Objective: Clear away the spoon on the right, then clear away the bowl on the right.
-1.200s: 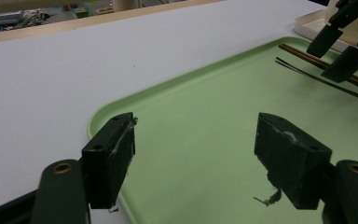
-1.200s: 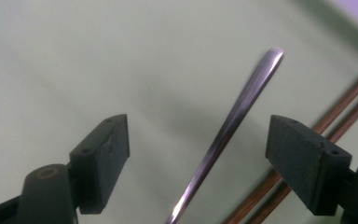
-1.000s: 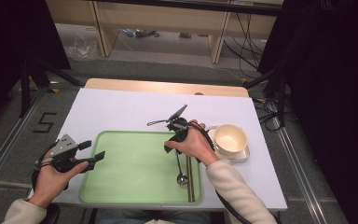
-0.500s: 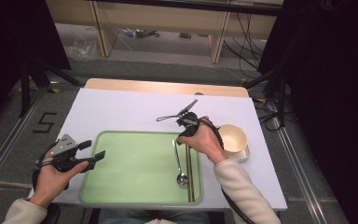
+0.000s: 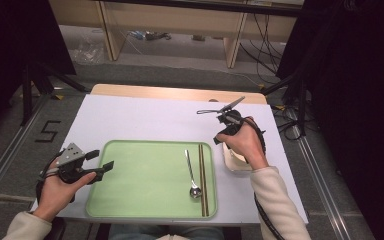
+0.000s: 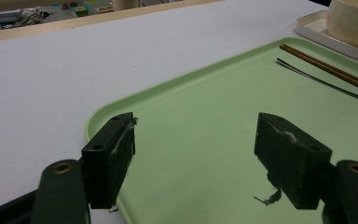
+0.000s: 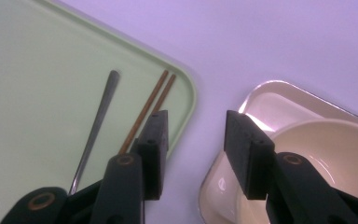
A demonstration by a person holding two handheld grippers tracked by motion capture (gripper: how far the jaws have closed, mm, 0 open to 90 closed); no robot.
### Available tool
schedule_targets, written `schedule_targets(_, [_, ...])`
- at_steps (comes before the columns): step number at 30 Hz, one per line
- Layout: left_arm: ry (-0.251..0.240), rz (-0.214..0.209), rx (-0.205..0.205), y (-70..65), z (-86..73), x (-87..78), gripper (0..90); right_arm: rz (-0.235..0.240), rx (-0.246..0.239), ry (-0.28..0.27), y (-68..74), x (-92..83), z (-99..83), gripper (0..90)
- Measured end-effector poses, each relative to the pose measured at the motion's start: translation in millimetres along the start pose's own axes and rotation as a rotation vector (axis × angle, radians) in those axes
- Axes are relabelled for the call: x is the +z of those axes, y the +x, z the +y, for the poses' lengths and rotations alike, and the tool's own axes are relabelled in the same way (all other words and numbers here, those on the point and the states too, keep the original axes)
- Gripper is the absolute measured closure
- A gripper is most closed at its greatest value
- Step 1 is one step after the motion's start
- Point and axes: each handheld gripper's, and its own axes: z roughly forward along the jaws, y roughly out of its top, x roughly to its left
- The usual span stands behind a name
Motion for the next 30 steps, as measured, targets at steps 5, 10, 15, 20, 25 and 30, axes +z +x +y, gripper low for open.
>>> schedule_targets(5, [-0.007, 0.000, 0.007, 0.4, 0.1, -1.6, 28.8, -0.023, 0.029, 0.032, -9.6, -3.6, 0.0, 61.1])
schedule_targets(10, [-0.003, 0.007, -0.003, 0.9, -1.0, -1.4, 28.8, -0.010, 0.054, 0.080, -22.0, -4.8, -0.6, 61.9])
schedule_targets(15, [-0.003, 0.002, 0.007, 0.7, -0.1, -0.9, 28.9, -0.020, 0.031, 0.120, -46.3, -4.3, -6.3, 59.8])
schedule_targets(20, [-0.004, -0.013, 0.013, 0.9, 0.7, 1.1, 28.9, -0.054, 0.177, 0.129, -55.1, -12.7, -10.7, 60.1])
schedule_targets(25, [-0.014, -0.018, 0.019, 0.5, 1.6, 0.8, 28.9, -0.080, 0.239, 0.133, -68.9, -19.2, -16.2, 60.6])
schedule_targets(30, [-0.008, -0.014, 0.012, -0.9, 2.0, 1.1, 28.9, -0.104, 0.250, 0.108, -85.8, -23.9, -22.5, 60.6])
